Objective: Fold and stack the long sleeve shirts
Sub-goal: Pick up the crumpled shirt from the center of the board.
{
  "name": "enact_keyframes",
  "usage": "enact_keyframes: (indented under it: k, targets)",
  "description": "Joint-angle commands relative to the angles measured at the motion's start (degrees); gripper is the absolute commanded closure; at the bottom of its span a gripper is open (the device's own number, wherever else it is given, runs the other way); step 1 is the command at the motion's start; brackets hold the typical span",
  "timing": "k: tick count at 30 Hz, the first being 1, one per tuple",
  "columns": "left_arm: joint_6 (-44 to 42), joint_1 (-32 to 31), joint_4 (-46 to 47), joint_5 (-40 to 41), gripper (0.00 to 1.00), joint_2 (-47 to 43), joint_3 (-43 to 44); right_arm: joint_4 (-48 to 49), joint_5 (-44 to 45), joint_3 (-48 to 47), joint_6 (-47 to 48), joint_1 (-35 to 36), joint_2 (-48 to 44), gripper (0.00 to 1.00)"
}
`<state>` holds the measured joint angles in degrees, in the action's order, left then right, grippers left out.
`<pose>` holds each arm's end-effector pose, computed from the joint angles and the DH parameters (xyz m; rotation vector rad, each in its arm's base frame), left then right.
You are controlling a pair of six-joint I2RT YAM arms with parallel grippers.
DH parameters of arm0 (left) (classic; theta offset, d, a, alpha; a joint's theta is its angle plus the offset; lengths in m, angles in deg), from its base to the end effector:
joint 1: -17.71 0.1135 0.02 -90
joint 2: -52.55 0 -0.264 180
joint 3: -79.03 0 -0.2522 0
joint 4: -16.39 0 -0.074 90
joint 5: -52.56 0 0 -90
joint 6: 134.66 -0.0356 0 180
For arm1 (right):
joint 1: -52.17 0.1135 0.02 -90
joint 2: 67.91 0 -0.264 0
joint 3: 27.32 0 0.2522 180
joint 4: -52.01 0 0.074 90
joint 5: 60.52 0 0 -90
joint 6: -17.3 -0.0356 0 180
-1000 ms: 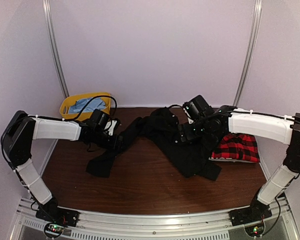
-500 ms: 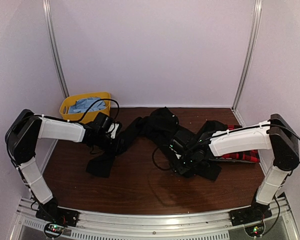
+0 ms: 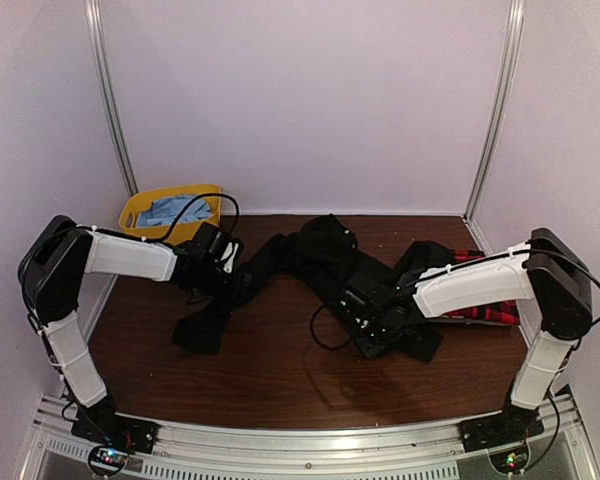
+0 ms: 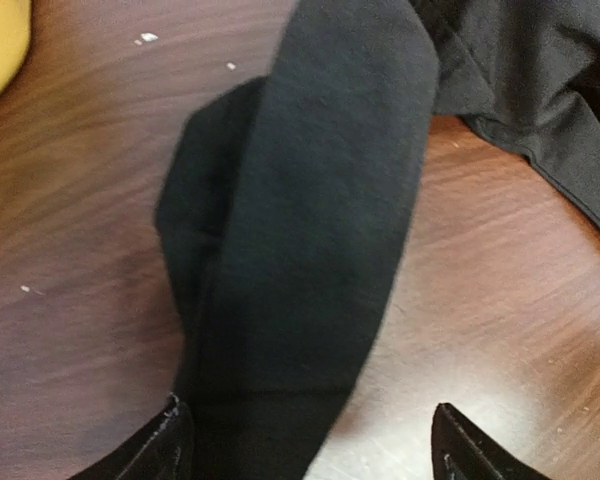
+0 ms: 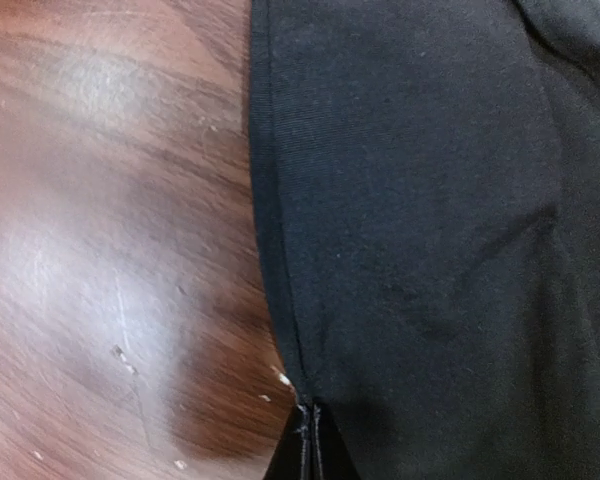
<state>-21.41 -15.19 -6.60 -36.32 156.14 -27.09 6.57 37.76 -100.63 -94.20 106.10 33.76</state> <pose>0.3089 -0.1990 0.1579 0.2047 2.5238 -0.3804 0.1960 0.2603 0.1474 -0.7620 2.7247 0.0843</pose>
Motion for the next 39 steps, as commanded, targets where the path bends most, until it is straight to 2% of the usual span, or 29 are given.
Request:
enact_keyframes:
  k: [1, 7, 15, 19, 24, 33, 37, 39]
  targets:
    - [-1.6, 0.0, 0.2, 6.5, 0.14, 0.6, 2.8, -4.0, 2.8, -0.1, 0.0, 0.1, -5.7, 1.0]
    - [-2.6, 1.8, 1.1, 1.5, 0.09, 1.7, 6.5, -7.4, 3.0, 0.8, -0.7, -0.1, -13.3, 1.0]
    - [-0.3, 7.9, 6.4, -21.7, 0.1, 8.2, 13.7, -11.2, 3.4, 2.7, -3.0, -4.5, -23.3, 1.0]
    - [0.2, 8.5, 7.6, -29.3, 0.12, 13.1, 19.8, -13.5, 3.6, 2.6, -3.7, -7.5, -28.0, 1.0]
    - [1.7, 8.6, 7.9, -30.4, 0.15, 19.6, 26.9, -14.6, 2.2, 2.4, -3.6, -10.6, -32.1, 1.0]
    - [1.8, 8.4, 4.2, -30.5, 0.26, 29.8, 38.4, -15.8, 1.7, 2.4, -2.2, -13.7, -33.5, 1.0]
    - [1.7, 8.5, 4.1, -31.3, 0.36, 32.0, 40.6, -15.4, 0.6, 2.7, -1.6, -15.4, -34.9, 1.0]
    - [1.7, 8.5, 4.4, -32.1, 0.48, 32.4, 41.1, -15.0, 0.2, 3.3, -1.5, -15.9, -35.0, 1.0]
